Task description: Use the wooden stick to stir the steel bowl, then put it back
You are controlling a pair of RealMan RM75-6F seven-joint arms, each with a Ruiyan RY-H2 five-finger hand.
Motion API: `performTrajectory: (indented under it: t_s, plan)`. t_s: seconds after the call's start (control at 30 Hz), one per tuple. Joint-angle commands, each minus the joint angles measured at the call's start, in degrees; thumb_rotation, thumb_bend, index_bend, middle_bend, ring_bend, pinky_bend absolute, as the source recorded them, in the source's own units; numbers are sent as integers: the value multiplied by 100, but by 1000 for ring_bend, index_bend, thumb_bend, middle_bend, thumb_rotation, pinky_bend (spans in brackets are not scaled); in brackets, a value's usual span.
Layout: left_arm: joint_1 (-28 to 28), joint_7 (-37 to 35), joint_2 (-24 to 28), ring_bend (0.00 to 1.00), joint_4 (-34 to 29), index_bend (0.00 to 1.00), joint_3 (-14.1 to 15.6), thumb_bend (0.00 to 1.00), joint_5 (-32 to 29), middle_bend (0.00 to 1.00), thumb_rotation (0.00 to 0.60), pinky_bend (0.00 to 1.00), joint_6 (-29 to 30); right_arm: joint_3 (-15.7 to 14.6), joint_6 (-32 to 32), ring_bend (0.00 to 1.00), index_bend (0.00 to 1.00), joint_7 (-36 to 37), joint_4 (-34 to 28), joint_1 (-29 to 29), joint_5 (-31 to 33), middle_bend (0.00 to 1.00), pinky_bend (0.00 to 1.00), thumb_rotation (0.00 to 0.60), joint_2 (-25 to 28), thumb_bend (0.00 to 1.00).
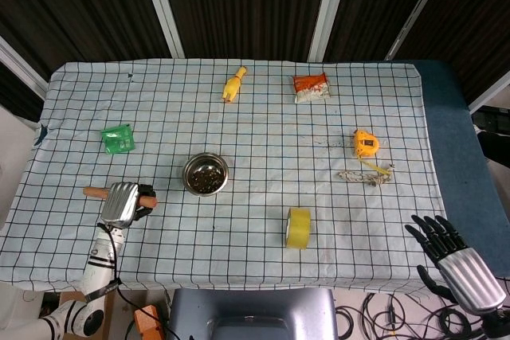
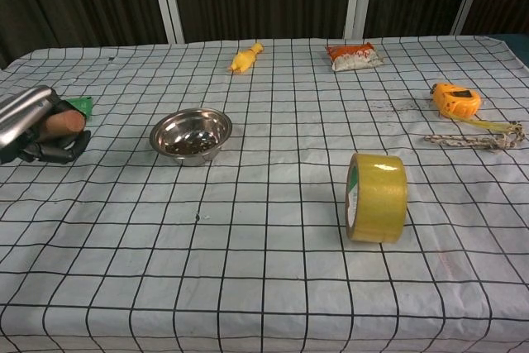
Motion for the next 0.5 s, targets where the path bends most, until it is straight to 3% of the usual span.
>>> performTrajectory:
  t_s: [0.03, 0.13, 0.33, 0.5]
  plan:
    - [-3, -129, -176, 545, 134, 619, 142, 847, -140, 714, 600, 831, -392, 2, -3, 0, 0, 13, -5, 1, 20, 0, 54, 600, 11, 428]
    - [3, -98, -279, 380, 279, 441, 173, 815, -133, 534, 600, 653, -438, -6, 0, 0, 0, -3, -10, -4, 12, 0, 54, 600, 16, 429]
    - [25, 34, -454, 267, 474, 284, 233, 799, -210, 404, 600, 455, -635, 0, 17, 0, 0, 11, -6, -11, 30, 0, 54, 600, 18, 428]
    - [48, -31, -557, 167, 567, 145, 262, 673, -88, 269, 600, 362, -543, 7, -76, 0, 0, -1, -24, 18, 87, 0, 54, 600, 27, 428]
